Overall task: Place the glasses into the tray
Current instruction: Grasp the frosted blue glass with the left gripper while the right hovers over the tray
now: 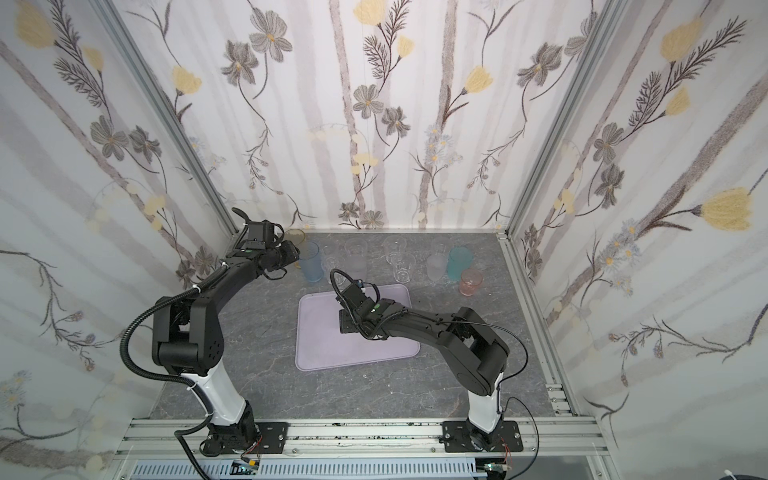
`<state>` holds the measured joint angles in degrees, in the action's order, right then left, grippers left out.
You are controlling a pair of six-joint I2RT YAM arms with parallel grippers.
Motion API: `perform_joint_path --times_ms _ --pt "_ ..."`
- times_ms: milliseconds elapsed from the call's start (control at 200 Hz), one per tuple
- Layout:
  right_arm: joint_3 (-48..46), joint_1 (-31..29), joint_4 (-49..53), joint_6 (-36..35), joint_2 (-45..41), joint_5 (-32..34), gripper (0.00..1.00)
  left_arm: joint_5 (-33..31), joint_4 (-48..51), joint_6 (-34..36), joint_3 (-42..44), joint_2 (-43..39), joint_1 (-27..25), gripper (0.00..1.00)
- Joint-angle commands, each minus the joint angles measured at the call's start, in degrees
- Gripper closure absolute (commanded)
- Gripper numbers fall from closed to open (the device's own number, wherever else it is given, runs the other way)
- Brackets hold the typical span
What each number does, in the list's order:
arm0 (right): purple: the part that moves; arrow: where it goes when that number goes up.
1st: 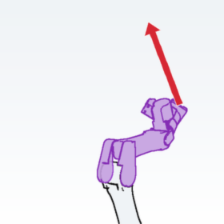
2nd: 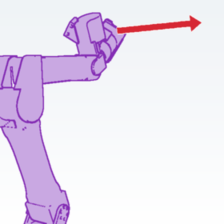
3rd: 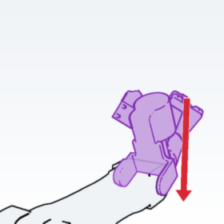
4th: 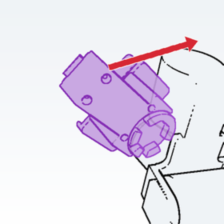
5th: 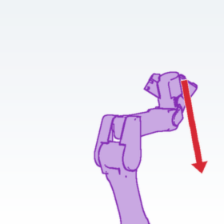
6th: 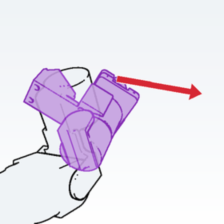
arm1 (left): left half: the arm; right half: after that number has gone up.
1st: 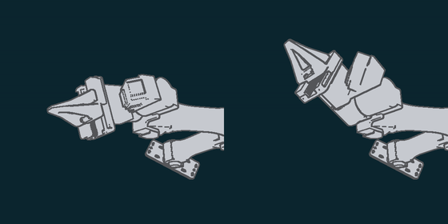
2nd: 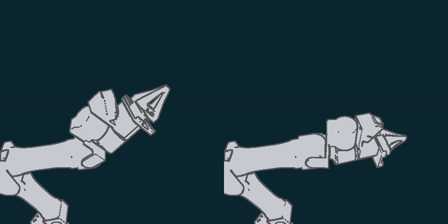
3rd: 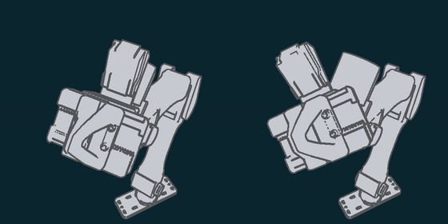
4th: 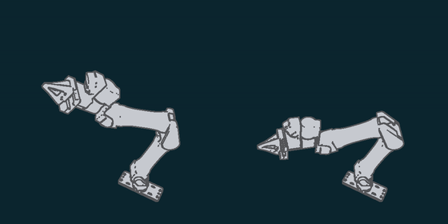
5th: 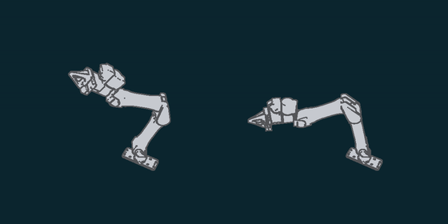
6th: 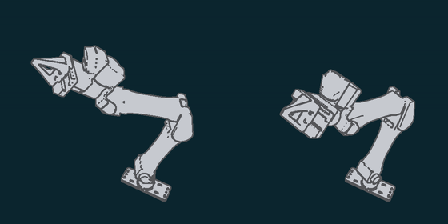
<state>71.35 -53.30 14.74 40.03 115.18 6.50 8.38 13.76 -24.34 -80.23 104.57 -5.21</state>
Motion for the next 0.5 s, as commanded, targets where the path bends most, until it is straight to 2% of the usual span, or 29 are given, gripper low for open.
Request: perform_joint_path --times_ms 0,270,495 --pt "-0.2 -0.1 -2.1 0.3 0.4 0.7 0.33 -1.7 0.4 0.6 -1.7 1.4 -0.5 0.56" --pt "-0.4 -0.1 -2.1 0.3 0.8 0.6 0.33 -5.7 2.4 1.6 -5.1 4.3 -1.9 0.66" --pt "-0.3 0.0 -2.1 0.3 1.1 0.5 0.33 -5.9 3.6 1.8 -5.6 4.6 -2.1 0.80"
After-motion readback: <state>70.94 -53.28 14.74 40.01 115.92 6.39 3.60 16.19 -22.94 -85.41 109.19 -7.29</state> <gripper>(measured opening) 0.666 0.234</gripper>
